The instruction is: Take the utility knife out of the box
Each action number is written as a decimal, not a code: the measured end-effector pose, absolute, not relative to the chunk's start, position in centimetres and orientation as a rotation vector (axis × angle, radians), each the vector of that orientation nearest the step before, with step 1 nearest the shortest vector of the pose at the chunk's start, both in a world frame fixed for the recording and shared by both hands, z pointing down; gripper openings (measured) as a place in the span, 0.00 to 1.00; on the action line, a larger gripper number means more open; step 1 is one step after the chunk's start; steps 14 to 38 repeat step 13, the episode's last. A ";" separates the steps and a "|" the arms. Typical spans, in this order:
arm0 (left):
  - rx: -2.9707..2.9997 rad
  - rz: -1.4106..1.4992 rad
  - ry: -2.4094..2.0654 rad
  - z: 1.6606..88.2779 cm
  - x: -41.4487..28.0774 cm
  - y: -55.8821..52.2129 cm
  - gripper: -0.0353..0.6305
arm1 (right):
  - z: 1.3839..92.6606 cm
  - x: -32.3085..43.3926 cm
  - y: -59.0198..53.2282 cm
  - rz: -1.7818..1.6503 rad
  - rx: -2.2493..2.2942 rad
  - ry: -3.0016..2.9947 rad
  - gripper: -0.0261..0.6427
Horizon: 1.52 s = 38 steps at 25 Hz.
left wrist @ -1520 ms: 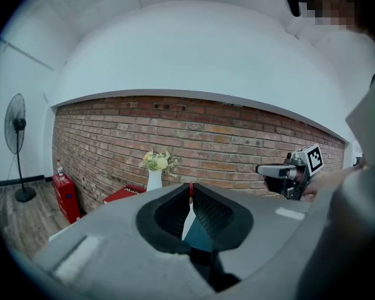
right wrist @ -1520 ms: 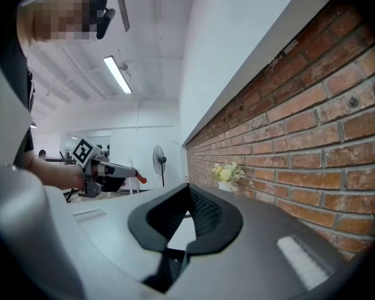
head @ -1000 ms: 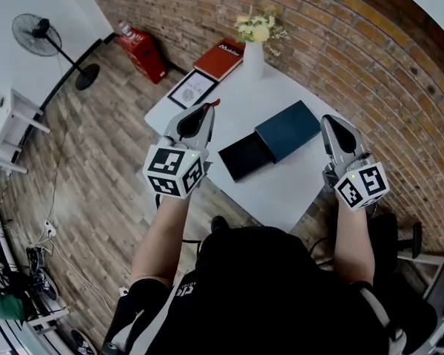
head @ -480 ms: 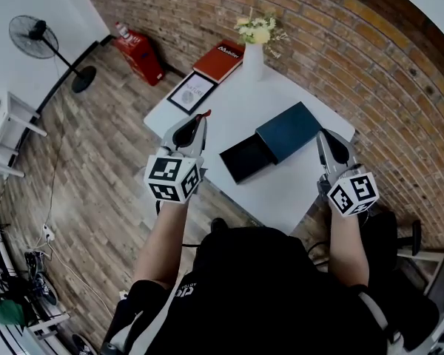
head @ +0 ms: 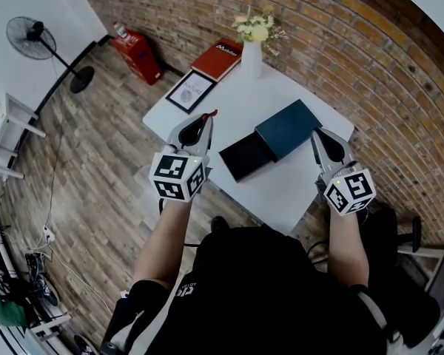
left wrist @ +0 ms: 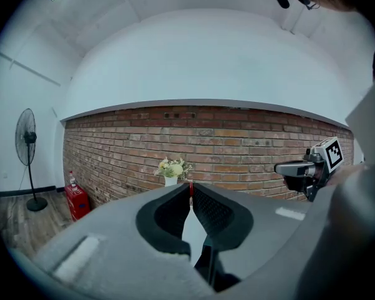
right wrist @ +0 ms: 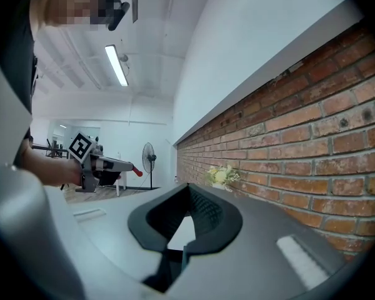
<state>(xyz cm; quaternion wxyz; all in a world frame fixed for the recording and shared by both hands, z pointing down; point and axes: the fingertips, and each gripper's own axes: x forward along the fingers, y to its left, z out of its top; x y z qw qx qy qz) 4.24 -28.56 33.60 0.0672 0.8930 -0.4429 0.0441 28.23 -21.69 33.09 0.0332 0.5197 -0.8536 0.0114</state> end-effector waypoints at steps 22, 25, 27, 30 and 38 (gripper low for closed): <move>2.689 0.141 -1.324 33.6 4.5 -28.6 0.08 | 32.8 28.3 -22.4 0.081 1.592 -2.681 0.04; 2.689 0.141 -1.324 33.6 4.5 -28.6 0.08 | 32.8 28.3 -22.4 0.081 1.592 -2.681 0.04; 2.689 0.141 -1.324 33.6 4.5 -28.6 0.08 | 32.8 28.3 -22.4 0.081 1.592 -2.681 0.04; 2.689 0.141 -1.324 33.6 4.5 -28.6 0.08 | 32.8 28.3 -22.4 0.081 1.592 -2.681 0.04; 2.689 0.141 -1.324 33.6 4.5 -28.6 0.08 | 32.8 28.3 -22.4 0.081 1.592 -2.681 0.04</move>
